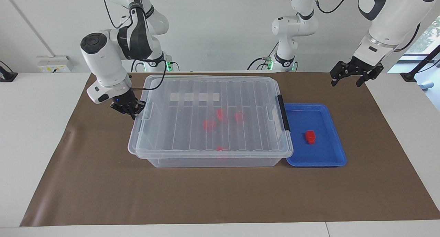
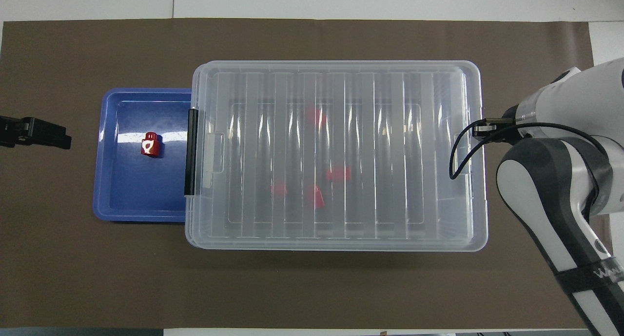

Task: Place red block in blue tray from box
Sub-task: 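Slide the clear lid closed with the right gripper while the left gripper withdraws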

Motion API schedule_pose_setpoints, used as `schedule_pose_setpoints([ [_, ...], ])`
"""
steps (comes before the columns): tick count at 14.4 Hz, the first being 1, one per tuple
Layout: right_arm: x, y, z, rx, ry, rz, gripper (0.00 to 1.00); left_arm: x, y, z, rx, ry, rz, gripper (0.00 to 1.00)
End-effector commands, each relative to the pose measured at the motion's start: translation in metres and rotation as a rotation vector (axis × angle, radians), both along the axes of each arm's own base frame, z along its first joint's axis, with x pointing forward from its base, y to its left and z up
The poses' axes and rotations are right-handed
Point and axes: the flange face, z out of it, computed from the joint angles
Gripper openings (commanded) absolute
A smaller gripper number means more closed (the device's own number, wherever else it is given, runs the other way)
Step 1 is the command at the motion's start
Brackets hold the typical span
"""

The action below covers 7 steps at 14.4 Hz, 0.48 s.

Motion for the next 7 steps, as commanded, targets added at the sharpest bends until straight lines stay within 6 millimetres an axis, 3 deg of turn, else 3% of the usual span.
schedule_pose_setpoints([
  [1, -0.006, 0.002, 0.001, 0.005, -0.01, -0.016, 0.0, -0.006, 0.001, 0.006, -0.012, -0.013, 0.002, 1.0],
  [4, -0.002, -0.003, 0.009, 0.004, -0.001, -0.015, 0.0, -0.008, 0.001, 0.006, -0.016, -0.004, 0.005, 1.0],
  [6, 0.002, -0.01, 0.033, 0.01, 0.033, -0.031, 0.03, -0.008, 0.0, 0.007, -0.016, -0.007, 0.006, 1.0],
  [7, 0.003, -0.017, 0.049, 0.012, 0.039, -0.043, 0.54, -0.008, 0.0, 0.007, -0.016, -0.005, 0.008, 1.0],
])
